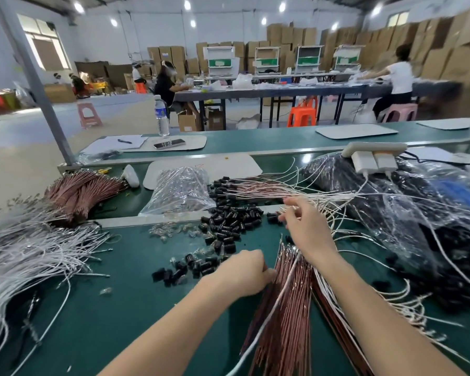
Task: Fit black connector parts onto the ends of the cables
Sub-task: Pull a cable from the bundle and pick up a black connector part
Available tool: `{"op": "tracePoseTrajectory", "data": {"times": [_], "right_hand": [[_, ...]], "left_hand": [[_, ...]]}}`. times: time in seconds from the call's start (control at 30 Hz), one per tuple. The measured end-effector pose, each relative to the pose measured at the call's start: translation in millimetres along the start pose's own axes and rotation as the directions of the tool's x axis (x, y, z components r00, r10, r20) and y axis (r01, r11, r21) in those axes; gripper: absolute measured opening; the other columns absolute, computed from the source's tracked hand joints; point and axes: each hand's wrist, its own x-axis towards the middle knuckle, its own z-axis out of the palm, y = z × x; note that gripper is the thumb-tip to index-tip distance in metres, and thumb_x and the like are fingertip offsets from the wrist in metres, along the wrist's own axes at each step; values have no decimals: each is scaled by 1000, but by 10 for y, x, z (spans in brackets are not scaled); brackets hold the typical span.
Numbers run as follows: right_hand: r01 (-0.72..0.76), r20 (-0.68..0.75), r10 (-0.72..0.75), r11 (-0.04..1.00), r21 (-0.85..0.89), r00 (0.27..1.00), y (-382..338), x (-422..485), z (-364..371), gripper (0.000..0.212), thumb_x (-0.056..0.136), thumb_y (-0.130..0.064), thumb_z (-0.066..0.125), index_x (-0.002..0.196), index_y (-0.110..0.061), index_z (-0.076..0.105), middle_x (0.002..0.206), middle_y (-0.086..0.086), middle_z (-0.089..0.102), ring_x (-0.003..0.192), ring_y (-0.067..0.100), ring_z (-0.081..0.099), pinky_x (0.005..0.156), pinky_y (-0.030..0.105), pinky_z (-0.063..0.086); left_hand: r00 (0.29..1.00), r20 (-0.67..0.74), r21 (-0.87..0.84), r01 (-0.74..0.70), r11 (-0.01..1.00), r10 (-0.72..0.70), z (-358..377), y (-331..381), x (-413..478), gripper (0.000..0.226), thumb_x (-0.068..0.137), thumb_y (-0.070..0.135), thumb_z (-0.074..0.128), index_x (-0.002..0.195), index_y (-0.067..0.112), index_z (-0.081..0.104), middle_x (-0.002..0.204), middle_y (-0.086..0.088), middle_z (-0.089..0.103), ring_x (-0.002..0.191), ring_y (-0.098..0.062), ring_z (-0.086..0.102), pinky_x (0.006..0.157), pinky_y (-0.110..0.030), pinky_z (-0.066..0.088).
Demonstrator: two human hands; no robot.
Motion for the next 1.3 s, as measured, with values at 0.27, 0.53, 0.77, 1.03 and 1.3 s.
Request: {"op": "tracePoseTrajectory", "data": {"times": [0.27,0.53,0.77,1.03,1.3], "right_hand": [[-23,-6,23,1000,-17,1000,120,-98,-6,29,103,-21,47,127,-27,62,89,-12,72,49,0,56,54,21,40],[-32,6,32,999,-3,999,126,-130,131,30,102,-21,49,129,-27,61,105,-4,73,60,7,58,68,29,45],[-33,-8,33,999,-9,999,71,-67,167,30,105,-25,47,132,-25,60,107,-3,67,68,7,59,65,28,43],[-55,-45,59,995,88,997,4,28,385,32,105,-23,47,136,-22,55,88,-14,60,61,12,55,56,28,44],[9,49,-11,999,35,999,22,33,610,26,105,-22,48,127,-25,61,98,-8,67,52,2,50,48,16,43]], "left_hand": [[997,48,183,56,982,-66,35,459,-45,8,99,16,53,92,12,50,113,-12,66,99,-34,65,75,-36,43],[988,59,-36,147,988,-145,46,420,-32,12,98,10,53,87,6,52,101,-15,67,95,-35,70,75,-39,55],[987,138,-451,136,882,-81,-109,-17,-50,18,103,23,59,102,5,64,70,-6,69,51,-13,69,55,-24,60],[997,67,-586,71,807,-39,-162,-309,-99,19,102,26,57,94,11,66,85,-9,73,69,-22,74,79,-39,64],[871,-330,-908,-188,375,-363,-289,-848,-183,19,99,25,64,96,8,71,74,-1,68,57,-8,60,55,-21,53]]}}
